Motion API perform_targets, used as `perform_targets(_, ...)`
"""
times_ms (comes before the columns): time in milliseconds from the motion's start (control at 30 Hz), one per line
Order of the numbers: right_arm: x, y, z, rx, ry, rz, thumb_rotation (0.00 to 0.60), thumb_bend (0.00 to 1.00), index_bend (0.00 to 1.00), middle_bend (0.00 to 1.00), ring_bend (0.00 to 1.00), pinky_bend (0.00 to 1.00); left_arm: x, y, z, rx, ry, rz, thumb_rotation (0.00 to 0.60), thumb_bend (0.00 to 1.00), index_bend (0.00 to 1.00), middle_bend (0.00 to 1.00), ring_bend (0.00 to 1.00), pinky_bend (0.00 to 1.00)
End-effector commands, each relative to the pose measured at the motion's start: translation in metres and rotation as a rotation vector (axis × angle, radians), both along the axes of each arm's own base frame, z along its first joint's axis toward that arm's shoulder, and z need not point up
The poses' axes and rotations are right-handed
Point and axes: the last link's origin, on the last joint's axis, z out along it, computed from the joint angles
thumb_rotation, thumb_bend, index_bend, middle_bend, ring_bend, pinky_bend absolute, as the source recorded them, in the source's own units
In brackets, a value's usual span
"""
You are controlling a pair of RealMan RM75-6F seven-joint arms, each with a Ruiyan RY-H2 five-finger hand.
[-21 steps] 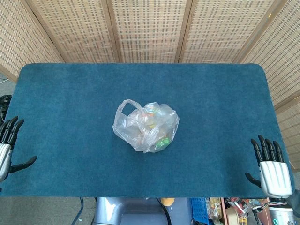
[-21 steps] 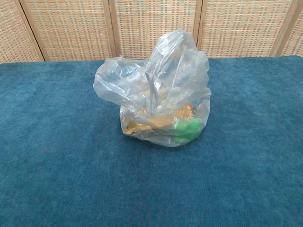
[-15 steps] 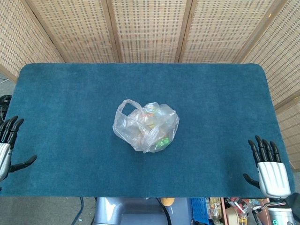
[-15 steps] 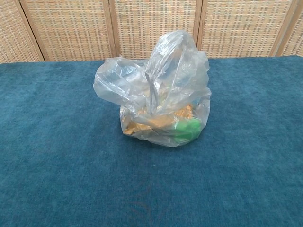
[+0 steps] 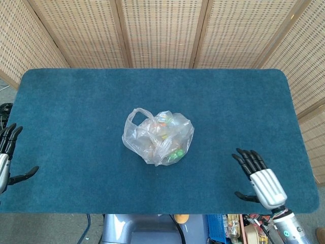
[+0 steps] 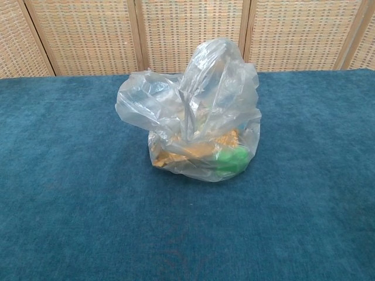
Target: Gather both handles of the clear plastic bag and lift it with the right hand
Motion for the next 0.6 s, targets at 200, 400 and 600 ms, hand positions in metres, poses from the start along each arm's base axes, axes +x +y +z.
perform_targets(200, 0.046, -0.04, -0.03, 0.326, -0.096, 0.086, 0.6, 0.0, 0.06, 0.11, 0.0, 0.0, -0.003, 0.003, 0.001, 0.003, -0.005, 0.012, 0.6, 0.18, 0.0, 0.0, 0.0, 0.0)
perform_targets(400, 0.072, -0.053, -0.041, 0.378, -0.171, 0.117, 0.6, 0.0, 0.07, 0.12, 0.0, 0.0, -0.006, 0.006, 0.002, 0.007, -0.013, 0.026, 0.6, 0.18, 0.0, 0.0, 0.0, 0.0)
perform_targets(600, 0.091, -0.064, -0.049, 0.393, -0.197, 0.145, 0.6, 0.0, 0.09, 0.14, 0.0, 0.0, -0.008, 0.008, 0.004, 0.007, -0.022, 0.032, 0.6, 0.18, 0.0, 0.0, 0.0, 0.0)
